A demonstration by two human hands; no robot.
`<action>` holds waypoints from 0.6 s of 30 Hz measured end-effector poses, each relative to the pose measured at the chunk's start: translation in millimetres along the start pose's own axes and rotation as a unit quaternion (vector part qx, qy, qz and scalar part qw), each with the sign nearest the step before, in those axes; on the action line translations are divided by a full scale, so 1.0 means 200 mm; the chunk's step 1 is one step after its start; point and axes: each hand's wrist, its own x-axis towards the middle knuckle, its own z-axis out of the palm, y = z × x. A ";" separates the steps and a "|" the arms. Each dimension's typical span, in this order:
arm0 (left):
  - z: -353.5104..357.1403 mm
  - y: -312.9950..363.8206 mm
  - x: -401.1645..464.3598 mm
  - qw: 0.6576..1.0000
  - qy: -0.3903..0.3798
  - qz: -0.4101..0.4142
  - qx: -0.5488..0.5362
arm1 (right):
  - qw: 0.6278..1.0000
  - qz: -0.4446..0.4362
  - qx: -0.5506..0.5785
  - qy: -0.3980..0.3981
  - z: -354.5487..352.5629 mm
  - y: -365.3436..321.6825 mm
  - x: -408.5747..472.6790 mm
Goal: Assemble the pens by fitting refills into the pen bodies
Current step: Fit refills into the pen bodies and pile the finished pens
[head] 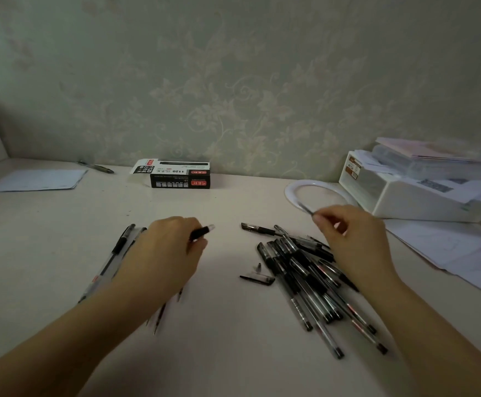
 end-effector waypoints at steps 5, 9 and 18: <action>-0.05 -0.09 0.02 0.992 -0.059 -0.078 0.075 | 0.981 -0.013 -0.183 -0.055 0.05 0.08 -0.03; -0.05 -0.10 0.02 0.990 -0.076 -0.093 0.077 | 0.975 0.008 -0.210 -0.068 0.05 0.08 -0.02; -0.01 -0.06 -0.02 0.987 -0.119 -0.075 0.083 | 0.972 0.009 -0.219 -0.085 0.04 0.07 -0.02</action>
